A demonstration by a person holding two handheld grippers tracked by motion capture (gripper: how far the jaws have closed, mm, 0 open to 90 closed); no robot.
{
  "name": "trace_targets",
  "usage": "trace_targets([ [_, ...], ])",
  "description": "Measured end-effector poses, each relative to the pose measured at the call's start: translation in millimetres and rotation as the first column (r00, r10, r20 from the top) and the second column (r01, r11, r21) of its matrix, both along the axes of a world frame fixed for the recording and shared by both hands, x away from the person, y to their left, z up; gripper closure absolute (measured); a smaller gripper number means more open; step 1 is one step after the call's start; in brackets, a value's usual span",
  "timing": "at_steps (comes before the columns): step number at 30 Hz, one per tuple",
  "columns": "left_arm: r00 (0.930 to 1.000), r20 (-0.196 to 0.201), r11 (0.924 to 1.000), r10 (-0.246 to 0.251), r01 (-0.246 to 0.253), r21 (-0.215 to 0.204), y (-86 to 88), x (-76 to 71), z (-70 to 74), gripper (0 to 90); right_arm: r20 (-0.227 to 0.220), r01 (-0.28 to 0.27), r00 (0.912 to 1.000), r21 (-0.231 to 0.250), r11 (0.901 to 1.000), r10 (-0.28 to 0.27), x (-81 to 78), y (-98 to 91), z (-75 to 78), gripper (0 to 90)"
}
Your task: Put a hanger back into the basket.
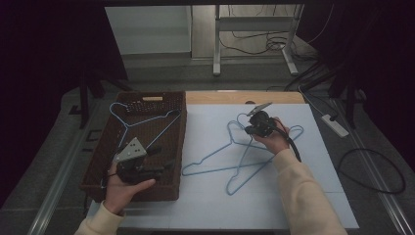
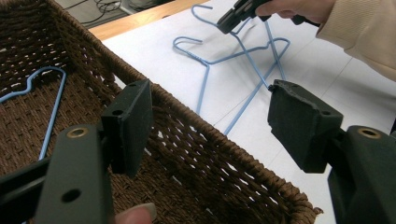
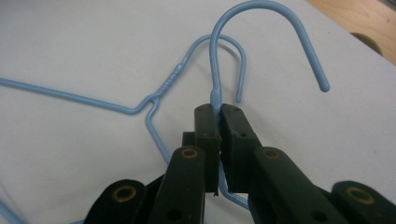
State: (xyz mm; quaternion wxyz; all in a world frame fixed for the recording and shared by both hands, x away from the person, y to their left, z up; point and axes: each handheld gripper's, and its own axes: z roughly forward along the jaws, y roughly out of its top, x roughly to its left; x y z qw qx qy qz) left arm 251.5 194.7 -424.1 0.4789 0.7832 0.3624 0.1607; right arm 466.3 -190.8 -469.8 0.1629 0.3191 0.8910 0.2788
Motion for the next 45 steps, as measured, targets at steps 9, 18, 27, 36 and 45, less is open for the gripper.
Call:
trace_targets([
  [9,1.0000,0.001,1.0000,-0.004,0.004,-0.001,-2.3,-0.5,0.6,32.0,0.067,-0.003,0.9977,0.075,0.9972,-0.002,-21.5,-9.8,19.5,86.7],
  [18,1.0000,0.003,1.0000,-0.008,0.008,-0.001,-4.6,-1.4,1.6,32.0,0.105,0.000,0.9944,0.145,0.9894,-0.016,-39.1,-18.1,29.2,86.9],
  [27,0.9998,-0.003,0.9998,-0.018,0.018,0.003,-9.3,-0.8,0.6,32.0,0.140,-0.004,0.9898,0.221,0.9753,-0.028,-54.6,-30.5,34.1,86.9],
  [36,0.9995,-0.008,0.9996,-0.029,0.029,-0.001,-14.9,0.3,2.0,32.1,0.142,0.021,0.9880,0.259,0.9657,-0.060,-67.4,-35.8,41.3,86.9],
  [45,0.9990,-0.012,0.9991,-0.042,0.042,-0.002,-21.0,1.3,3.1,32.1,0.144,0.025,0.9872,0.289,0.9571,-0.069,-77.4,-31.9,48.7,86.8],
])
